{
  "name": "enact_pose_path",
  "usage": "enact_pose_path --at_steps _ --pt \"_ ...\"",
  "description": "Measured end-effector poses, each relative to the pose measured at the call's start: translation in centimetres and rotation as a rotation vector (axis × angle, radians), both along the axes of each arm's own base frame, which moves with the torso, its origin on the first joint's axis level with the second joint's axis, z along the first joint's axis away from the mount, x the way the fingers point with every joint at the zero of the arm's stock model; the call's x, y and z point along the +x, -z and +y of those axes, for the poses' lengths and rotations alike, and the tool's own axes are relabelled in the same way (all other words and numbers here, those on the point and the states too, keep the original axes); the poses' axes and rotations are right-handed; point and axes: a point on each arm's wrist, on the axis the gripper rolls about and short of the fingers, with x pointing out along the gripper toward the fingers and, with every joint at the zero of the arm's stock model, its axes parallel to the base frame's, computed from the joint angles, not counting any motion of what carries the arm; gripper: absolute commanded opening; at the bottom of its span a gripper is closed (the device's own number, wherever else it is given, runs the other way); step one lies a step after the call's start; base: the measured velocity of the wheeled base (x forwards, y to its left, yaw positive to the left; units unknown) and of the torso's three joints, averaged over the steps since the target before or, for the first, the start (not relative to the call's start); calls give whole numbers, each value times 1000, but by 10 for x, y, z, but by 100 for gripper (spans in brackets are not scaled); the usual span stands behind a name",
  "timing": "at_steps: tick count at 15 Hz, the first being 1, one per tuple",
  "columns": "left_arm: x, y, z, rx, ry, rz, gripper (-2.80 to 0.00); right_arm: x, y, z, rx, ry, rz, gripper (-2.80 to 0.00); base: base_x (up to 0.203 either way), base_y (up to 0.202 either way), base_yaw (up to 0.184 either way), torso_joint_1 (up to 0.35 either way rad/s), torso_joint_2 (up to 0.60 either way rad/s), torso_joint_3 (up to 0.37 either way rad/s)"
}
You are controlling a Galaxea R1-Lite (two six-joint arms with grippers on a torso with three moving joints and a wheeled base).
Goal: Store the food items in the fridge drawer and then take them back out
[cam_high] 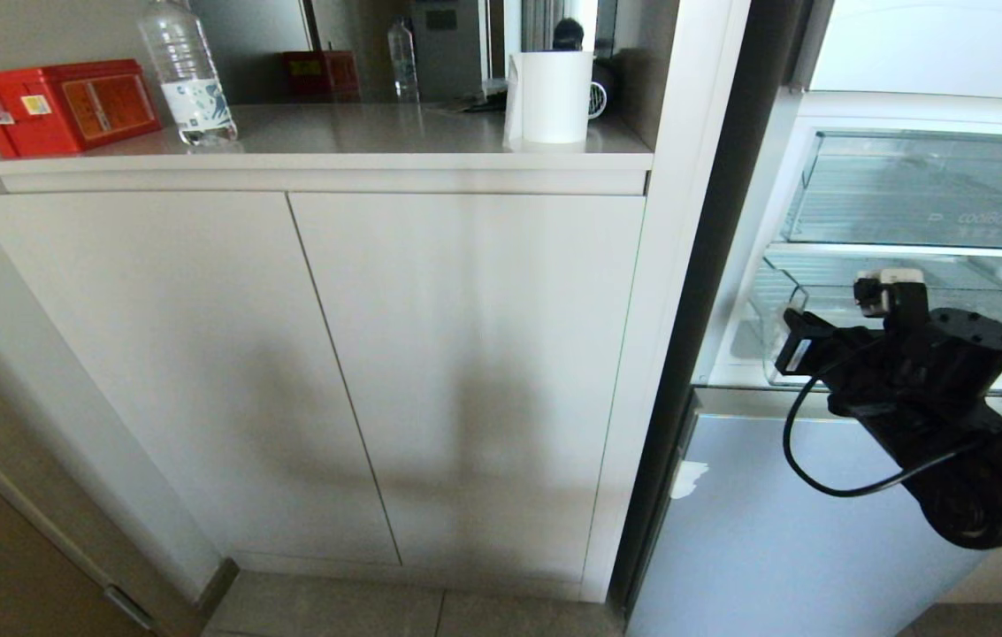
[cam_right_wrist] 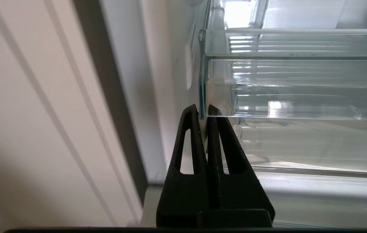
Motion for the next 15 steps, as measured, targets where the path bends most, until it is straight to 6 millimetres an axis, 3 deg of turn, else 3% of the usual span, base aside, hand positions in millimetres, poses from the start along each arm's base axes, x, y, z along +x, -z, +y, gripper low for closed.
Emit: enact_pose_path --at_steps 1,2,10,15 --pt "0 0 0 0 0 0 -280 -11 -1 2 2 -9 13 -280 0 0 0 0 0 0" --pt "0 0 0 0 0 0 -280 -22 -1 3 8 -18 25 0 0 0 0 0 0 0" --pt "0 0 0 0 0 0 -280 -89 3 -3 13 -39 71 0 0 0 0 0 0 0" --pt "0 0 0 0 0 1 -280 -141 -28 -11 20 -29 -19 0 0 0 0 0 0 0"
